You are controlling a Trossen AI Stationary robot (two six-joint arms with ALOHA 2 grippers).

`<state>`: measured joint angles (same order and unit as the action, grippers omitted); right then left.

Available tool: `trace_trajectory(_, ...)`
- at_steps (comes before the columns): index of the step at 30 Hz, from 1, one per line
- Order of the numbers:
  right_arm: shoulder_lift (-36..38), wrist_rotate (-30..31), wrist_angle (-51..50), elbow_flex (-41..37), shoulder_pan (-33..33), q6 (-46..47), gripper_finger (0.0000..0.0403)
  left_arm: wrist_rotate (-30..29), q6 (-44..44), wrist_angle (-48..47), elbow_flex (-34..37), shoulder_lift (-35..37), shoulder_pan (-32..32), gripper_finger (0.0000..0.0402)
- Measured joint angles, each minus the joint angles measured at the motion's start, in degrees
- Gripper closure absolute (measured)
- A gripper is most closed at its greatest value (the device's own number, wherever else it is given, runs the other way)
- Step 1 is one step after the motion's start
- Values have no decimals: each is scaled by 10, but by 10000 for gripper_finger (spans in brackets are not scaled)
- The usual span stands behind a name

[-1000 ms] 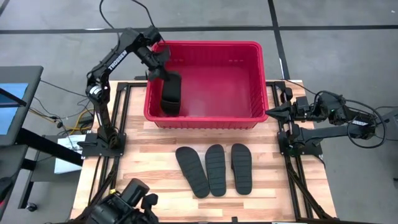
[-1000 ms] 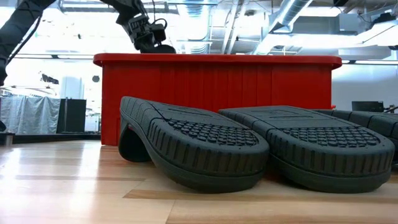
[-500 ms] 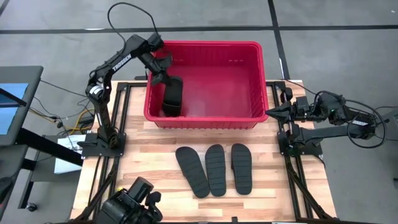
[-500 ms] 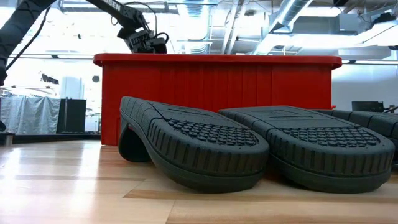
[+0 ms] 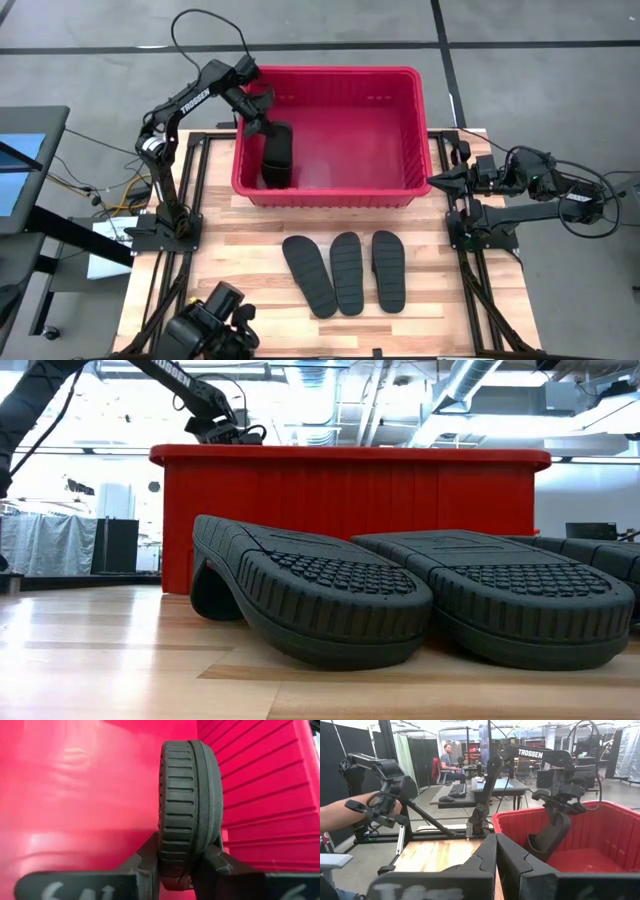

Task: Pick and place slides into bin
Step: Put the black slide into the red bin

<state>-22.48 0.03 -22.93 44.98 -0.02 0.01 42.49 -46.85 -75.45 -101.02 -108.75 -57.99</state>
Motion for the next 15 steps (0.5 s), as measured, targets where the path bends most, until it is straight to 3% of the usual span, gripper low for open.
trace_trajectory(15,0,0,0,0,0,0,403,-18,-3,9,1,0,-2,342)
